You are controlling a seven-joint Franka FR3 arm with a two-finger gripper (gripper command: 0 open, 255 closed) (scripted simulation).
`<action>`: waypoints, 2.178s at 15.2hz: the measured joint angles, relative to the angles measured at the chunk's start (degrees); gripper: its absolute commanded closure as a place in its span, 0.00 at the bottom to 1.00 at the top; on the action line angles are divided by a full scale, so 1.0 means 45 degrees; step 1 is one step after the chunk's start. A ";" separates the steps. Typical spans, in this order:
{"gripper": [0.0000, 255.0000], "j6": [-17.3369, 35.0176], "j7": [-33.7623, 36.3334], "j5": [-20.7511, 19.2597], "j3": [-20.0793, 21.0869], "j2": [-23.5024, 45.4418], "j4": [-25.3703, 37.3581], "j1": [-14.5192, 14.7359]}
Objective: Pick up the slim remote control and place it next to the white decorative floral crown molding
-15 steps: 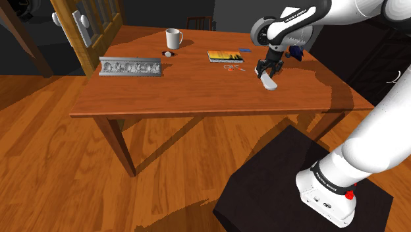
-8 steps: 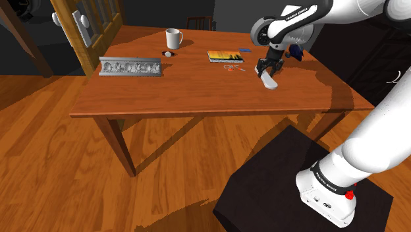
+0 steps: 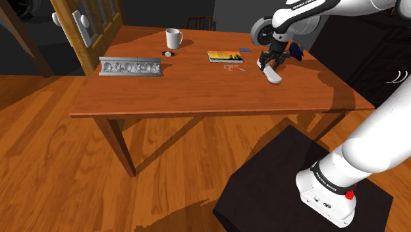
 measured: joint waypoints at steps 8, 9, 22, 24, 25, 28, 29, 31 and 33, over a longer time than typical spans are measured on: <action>1.00 -0.1238 0.0220 -0.0231 0.0002 -0.0641 0.0624 0.0059; 1.00 -0.1365 0.0239 -0.0262 0.0001 -0.0735 0.0662 0.0063; 1.00 -0.2643 0.1815 -0.0410 0.0715 -0.1137 0.1578 0.0847; 1.00 -0.2679 0.2416 -0.0420 0.1005 -0.1165 0.1599 0.1154; 1.00 -0.2680 0.2707 -0.0425 0.1145 -0.1156 0.1614 0.1302; 1.00 -0.2598 0.3571 -0.0398 0.1568 -0.0936 0.1760 0.1754; 1.00 -0.2668 0.3886 -0.0398 0.1719 -0.0886 0.1891 0.1918; 1.00 -0.2759 0.4427 -0.0386 0.1974 -0.0696 0.2188 0.2199; 1.00 -0.2781 0.4957 -0.0382 0.2225 -0.0439 0.2474 0.2482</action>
